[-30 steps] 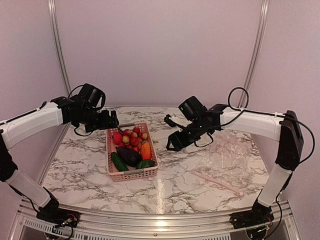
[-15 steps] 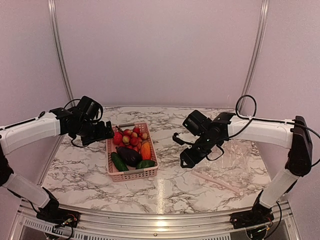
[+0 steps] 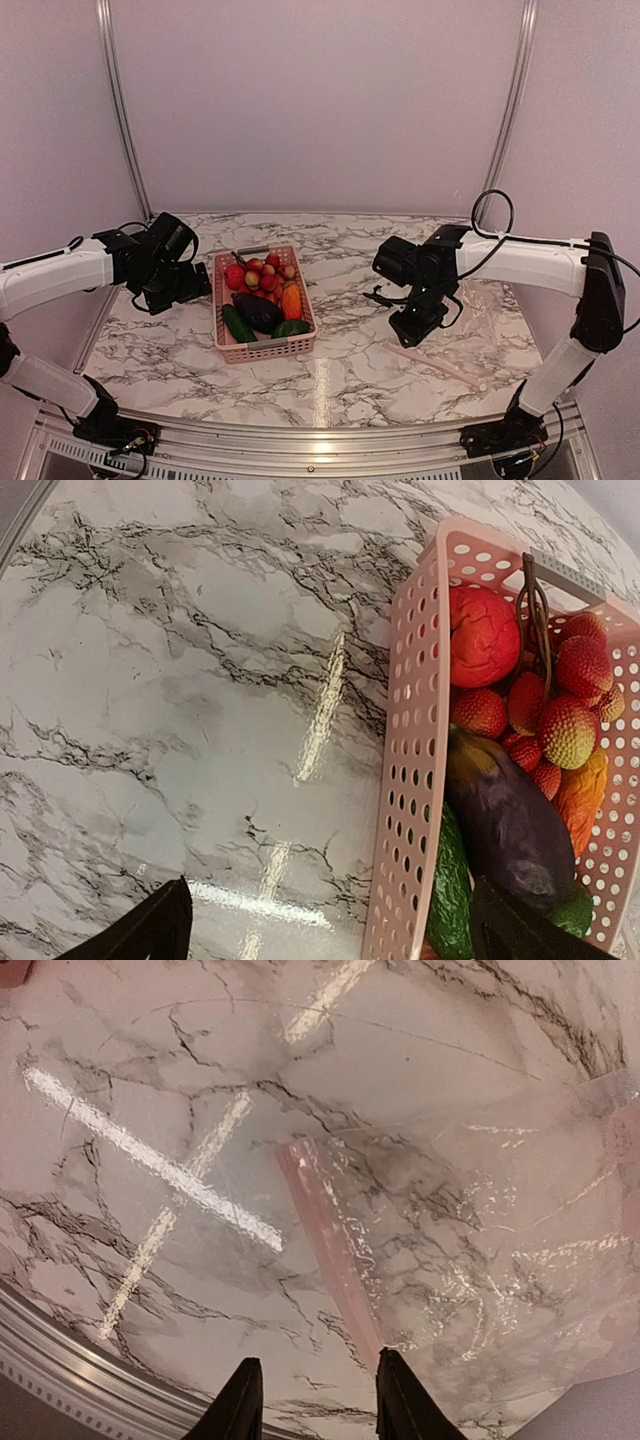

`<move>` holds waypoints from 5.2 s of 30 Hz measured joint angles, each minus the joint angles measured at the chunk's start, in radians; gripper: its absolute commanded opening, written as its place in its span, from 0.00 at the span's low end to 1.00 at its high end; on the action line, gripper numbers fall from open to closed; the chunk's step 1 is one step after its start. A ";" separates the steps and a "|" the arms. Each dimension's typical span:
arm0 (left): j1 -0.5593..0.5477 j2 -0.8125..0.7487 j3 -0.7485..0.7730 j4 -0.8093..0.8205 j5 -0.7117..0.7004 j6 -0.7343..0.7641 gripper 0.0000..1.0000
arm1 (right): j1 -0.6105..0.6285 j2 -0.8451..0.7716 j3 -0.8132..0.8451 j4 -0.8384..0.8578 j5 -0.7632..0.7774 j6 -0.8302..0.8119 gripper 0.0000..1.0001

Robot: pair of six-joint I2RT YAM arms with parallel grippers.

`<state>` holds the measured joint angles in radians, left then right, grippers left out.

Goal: Place the food in the zip-top bag and seal the zipper
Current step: Pick up the zipper food storage bag from the center of the board, then open the zipper food storage bag at the center of the board.

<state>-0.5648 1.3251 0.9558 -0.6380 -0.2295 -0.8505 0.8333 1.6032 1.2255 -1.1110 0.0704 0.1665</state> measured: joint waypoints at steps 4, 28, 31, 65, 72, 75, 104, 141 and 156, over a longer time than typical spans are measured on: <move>0.000 -0.013 -0.002 0.028 0.001 0.035 0.99 | 0.000 0.027 -0.012 -0.063 0.048 0.026 0.32; 0.000 -0.084 -0.027 0.185 -0.032 0.121 0.99 | 0.000 0.154 -0.106 -0.094 0.154 0.087 0.31; 0.000 -0.095 -0.032 0.193 -0.032 0.121 0.99 | 0.000 0.179 -0.106 -0.094 0.169 0.097 0.33; -0.051 -0.057 0.139 0.377 0.008 0.152 0.98 | 0.020 0.426 0.758 -0.196 0.250 0.192 0.00; -0.133 0.114 0.309 0.497 0.132 0.209 0.77 | 0.000 0.444 0.848 -0.118 0.128 0.169 0.00; -0.207 0.206 0.380 0.521 0.139 0.269 0.75 | -0.020 0.444 0.848 -0.074 0.055 0.172 0.00; -0.357 0.569 0.592 0.543 0.130 0.259 0.20 | -0.085 0.262 0.763 0.012 -0.211 0.204 0.00; -0.316 0.628 0.744 0.479 0.115 0.079 0.01 | -0.142 0.275 0.863 0.026 0.317 0.135 0.00; -0.292 0.626 0.743 0.452 0.123 0.155 0.68 | -0.182 0.275 0.807 0.038 0.268 0.129 0.00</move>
<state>-0.8566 1.9514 1.6993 -0.1856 -0.1066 -0.6956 0.6514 1.8786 2.0327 -1.0729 0.3386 0.2951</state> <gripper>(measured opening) 0.568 0.003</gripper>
